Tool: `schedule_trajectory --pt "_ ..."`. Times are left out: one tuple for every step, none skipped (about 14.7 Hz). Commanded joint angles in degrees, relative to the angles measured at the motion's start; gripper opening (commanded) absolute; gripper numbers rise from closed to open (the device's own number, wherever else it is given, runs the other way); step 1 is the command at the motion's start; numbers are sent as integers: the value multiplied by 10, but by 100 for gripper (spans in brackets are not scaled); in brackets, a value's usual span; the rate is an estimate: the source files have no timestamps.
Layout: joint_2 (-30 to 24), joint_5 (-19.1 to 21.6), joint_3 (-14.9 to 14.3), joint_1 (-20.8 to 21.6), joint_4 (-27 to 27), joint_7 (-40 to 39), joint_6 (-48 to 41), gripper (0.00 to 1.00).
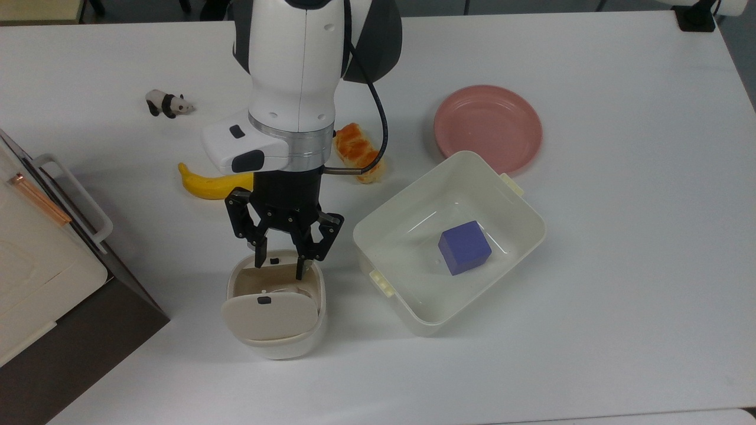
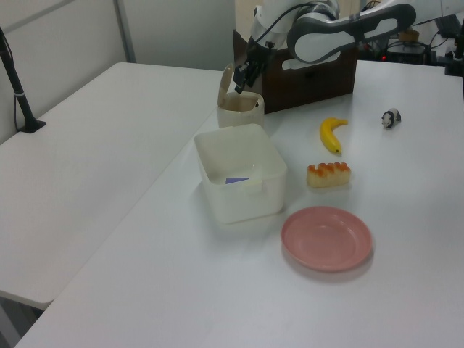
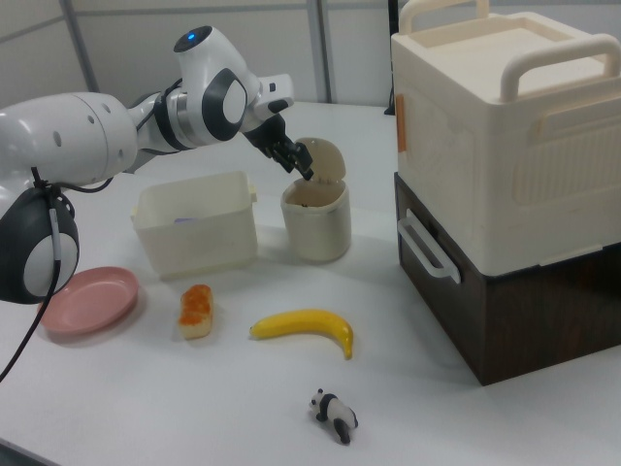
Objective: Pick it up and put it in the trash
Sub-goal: 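Open the gripper to drop the paper into the bin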
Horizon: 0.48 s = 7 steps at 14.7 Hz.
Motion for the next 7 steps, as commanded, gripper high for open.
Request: schedule_trajectory --pt "2 -13 -3 4 3 15 7 61" --pt "1 -13 -2 3 3 15 6 61" --pt "-2 -13 -2 2 2 15 4 61" --pt "-8 -10 -2 1 2 15 4 60" --pt "-19 -6 -1 1 -1 12 2 60" --pt "-33 -4 1 0 -13 11 -1 60" --pt "-51 -3 2 -4 -31 9 -13 59"
